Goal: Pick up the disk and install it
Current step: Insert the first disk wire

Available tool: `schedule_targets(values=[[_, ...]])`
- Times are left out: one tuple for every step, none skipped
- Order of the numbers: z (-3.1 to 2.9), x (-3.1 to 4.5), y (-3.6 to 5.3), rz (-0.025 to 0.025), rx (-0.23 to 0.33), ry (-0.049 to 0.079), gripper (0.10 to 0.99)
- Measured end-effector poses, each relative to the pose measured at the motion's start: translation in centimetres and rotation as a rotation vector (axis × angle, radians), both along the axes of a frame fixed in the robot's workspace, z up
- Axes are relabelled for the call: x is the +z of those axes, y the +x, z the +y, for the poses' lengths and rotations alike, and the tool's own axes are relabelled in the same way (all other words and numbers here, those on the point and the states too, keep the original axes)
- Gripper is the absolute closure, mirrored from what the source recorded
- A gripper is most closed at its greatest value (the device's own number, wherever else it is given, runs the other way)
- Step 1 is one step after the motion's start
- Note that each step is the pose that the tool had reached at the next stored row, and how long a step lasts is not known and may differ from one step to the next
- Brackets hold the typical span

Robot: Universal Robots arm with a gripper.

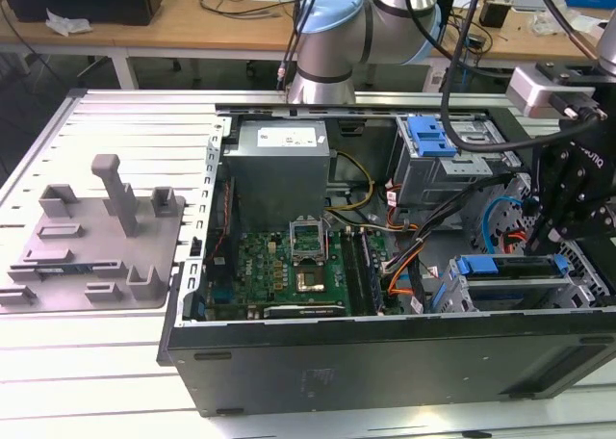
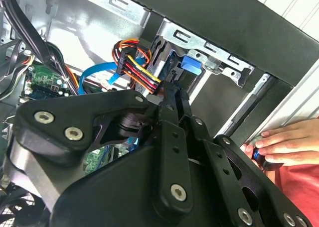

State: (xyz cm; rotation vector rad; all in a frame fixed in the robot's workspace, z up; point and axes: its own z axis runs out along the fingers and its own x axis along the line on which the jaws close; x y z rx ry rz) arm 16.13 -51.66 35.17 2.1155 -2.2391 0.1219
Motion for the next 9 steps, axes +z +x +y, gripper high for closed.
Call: schedule_targets(values=[[0.0, -0.03, 0.0, 0.0001, 0.0, 0.0, 0.918], [0.0, -0.04, 0.01, 0.0, 0.0, 0.0, 0.918], [0.0, -0.06, 0.01, 0.0, 0.0, 0.0, 0.918], [0.0, -0.09, 0.01, 0.0, 0.0, 0.0, 0.918], [0.0, -0.12, 0.02, 0.0, 0.0, 0.0, 0.918], [-0.04, -0.19, 0.02, 0.0, 0.0, 0.0, 0.918], [-0.05, -0.22, 0.04, 0.0, 0.0, 0.0, 0.918], [-0.06, -0.24, 0.04, 0.0001, 0.0, 0.0, 0.918], [-0.06, -0.25, 0.06, 0.0, 0.0, 0.0, 0.918]])
